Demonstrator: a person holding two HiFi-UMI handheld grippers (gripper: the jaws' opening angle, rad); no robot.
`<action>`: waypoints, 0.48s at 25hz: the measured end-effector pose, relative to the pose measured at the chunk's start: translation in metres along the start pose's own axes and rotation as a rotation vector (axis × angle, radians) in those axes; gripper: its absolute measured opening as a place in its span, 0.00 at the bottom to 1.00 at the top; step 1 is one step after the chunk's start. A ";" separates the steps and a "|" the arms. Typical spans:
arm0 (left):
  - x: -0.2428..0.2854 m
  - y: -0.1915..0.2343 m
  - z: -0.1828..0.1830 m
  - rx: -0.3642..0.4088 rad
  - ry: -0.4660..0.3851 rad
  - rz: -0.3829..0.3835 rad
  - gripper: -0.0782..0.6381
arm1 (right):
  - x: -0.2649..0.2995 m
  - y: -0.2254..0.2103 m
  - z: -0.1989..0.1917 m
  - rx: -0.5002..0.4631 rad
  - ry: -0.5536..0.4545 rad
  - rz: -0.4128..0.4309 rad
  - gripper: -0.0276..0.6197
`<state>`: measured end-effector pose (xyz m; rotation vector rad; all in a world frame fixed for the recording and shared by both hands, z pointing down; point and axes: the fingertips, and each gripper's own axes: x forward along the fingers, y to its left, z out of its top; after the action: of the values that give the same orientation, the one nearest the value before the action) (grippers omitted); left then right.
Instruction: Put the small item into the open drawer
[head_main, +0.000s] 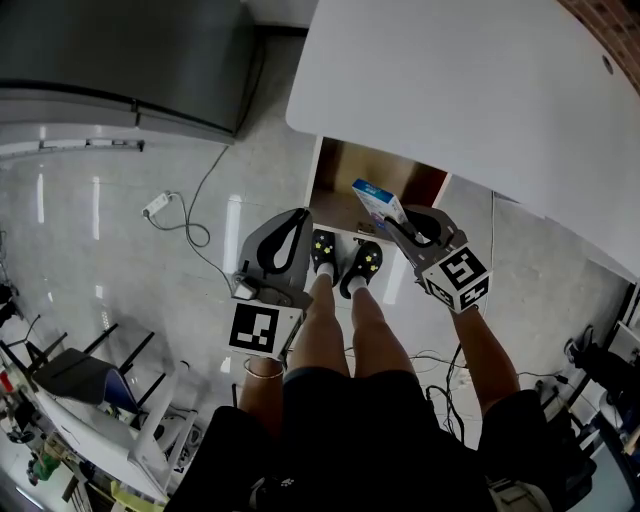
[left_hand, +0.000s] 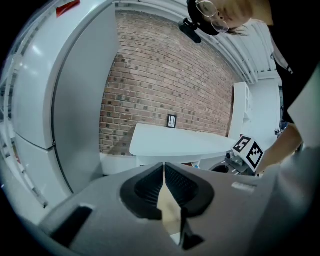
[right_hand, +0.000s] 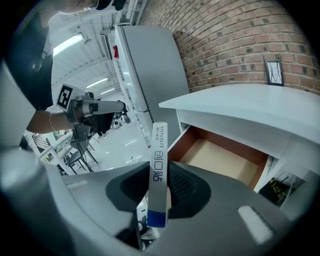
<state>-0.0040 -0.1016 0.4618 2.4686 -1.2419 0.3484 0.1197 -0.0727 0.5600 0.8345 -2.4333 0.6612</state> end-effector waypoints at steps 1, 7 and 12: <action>0.001 0.001 -0.001 -0.002 0.000 0.001 0.13 | 0.002 -0.001 -0.003 -0.001 0.007 0.002 0.19; 0.003 0.007 -0.009 -0.014 0.008 0.014 0.13 | 0.014 -0.002 -0.015 -0.010 0.049 0.017 0.19; 0.005 0.012 -0.016 -0.025 0.007 0.020 0.13 | 0.025 -0.002 -0.027 -0.026 0.085 0.027 0.19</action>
<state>-0.0121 -0.1053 0.4801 2.4332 -1.2611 0.3441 0.1111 -0.0694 0.5961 0.7497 -2.3754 0.6596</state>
